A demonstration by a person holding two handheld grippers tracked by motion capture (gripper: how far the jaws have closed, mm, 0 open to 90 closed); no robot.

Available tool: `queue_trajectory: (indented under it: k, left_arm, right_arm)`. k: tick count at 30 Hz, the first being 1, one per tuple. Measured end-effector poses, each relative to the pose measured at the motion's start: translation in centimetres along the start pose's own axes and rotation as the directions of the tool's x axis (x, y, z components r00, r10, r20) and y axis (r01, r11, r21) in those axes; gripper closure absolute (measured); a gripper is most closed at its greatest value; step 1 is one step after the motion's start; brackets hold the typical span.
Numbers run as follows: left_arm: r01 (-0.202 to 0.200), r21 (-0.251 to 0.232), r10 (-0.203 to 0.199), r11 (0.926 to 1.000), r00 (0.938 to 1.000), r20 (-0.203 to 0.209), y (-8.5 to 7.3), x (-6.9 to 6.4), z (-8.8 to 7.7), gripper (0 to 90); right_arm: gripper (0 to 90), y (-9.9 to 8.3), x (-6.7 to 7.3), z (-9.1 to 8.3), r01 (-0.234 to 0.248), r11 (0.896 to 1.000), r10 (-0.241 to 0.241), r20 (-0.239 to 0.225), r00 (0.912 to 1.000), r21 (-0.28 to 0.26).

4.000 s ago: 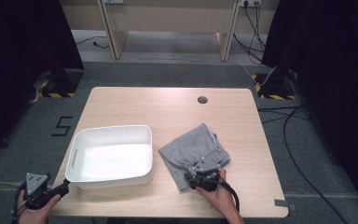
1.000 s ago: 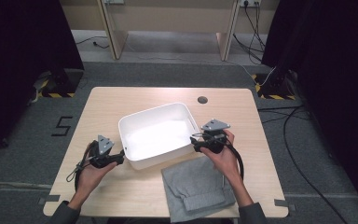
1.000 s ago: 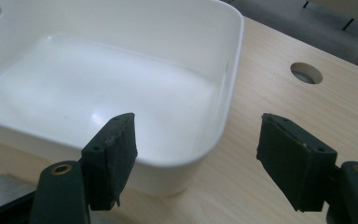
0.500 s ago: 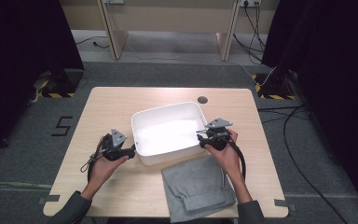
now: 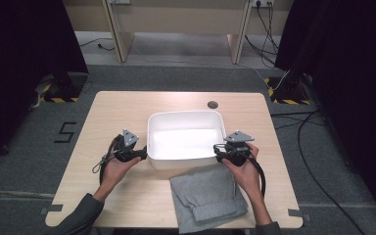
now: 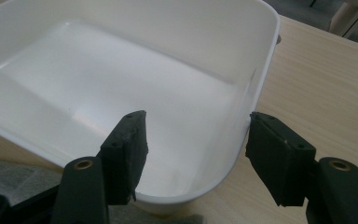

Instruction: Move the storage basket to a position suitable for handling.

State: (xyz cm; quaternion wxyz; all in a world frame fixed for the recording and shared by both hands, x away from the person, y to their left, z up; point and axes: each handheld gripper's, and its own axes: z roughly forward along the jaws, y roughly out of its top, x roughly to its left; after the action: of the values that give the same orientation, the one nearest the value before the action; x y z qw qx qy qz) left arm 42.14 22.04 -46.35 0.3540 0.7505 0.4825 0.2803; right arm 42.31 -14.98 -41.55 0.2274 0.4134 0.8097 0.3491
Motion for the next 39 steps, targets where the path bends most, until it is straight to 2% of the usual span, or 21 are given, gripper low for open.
queue_trajectory:
  k: [7,11,13,18,20,21,27,29,32,33,39]
  left_arm:
    - [0.007,0.001,-0.007,1.0000,0.9999,0.011,0.2,-0.1,0.4,29.6]
    - [0.034,0.005,-0.034,0.9994,0.9990,0.029,-0.2,0.1,0.2,23.8]
    - [0.040,0.005,-0.040,0.9992,0.9984,0.040,-0.5,0.3,-0.3,23.4]
    - [0.052,0.014,-0.053,0.9986,0.9959,0.073,-1.7,0.3,-1.7,22.6]
    - [0.052,0.018,-0.053,0.9985,0.9950,0.084,-2.2,0.1,-2.1,22.6]
    - [0.050,0.018,-0.052,0.9986,0.9942,0.095,-2.6,-0.1,-2.6,22.3]
    - [0.053,0.013,-0.054,0.9985,0.9915,0.118,-3.8,-0.8,-4.0,21.8]
    - [0.045,0.015,-0.047,0.9989,0.9891,0.140,-4.4,-1.4,-4.7,21.8]
    - [0.045,0.019,-0.047,0.9988,0.9884,0.145,-4.9,-1.7,-5.1,21.8]
    - [0.043,0.025,-0.046,0.9988,0.9873,0.152,-5.4,-2.0,-5.3,21.7]
    - [0.041,0.028,-0.045,0.9988,0.9820,0.184,-6.4,-2.9,-6.4,21.6]
  right_arm:
    - [38.4,-0.2,-0.4,0.1,-0.006,1.000,0.006,0.012,0.9999,-0.008]
    - [35.9,-0.8,-0.9,-0.4,-0.044,0.998,0.043,-0.026,0.9987,-0.037]
    - [31.9,-1.2,-1.2,-1.1,-0.061,0.996,0.059,-0.026,0.9979,-0.069]
    - [31.4,-2.4,-2.1,-3.9,-0.104,0.986,0.098,-0.051,0.9939,-0.133]
    - [31.4,-2.6,-2.2,-4.3,-0.105,0.986,0.099,-0.052,0.9937,-0.128]
    - [31.4,-3.5,-2.0,-4.6,-0.108,0.988,0.101,-0.066,0.9927,-0.114]
    - [31.7,-5.1,-1.8,-4.2,-0.085,0.995,0.080,-0.081,0.9935,-0.058]
    - [32.2,-5.5,-1.8,-4.3,-0.084,0.996,0.080,-0.087,0.9930,-0.043]
    - [32.5,-5.9,-1.7,-4.2,-0.083,0.996,0.079,-0.096,0.9923,-0.042]
    - [32.4,-6.4,-1.5,-4.2,-0.087,0.996,0.084,-0.099,0.9916,-0.027]
    - [31.6,-7.1,-1.2,-4.4,-0.089,0.996,0.086,-0.111,0.9902,-0.022]
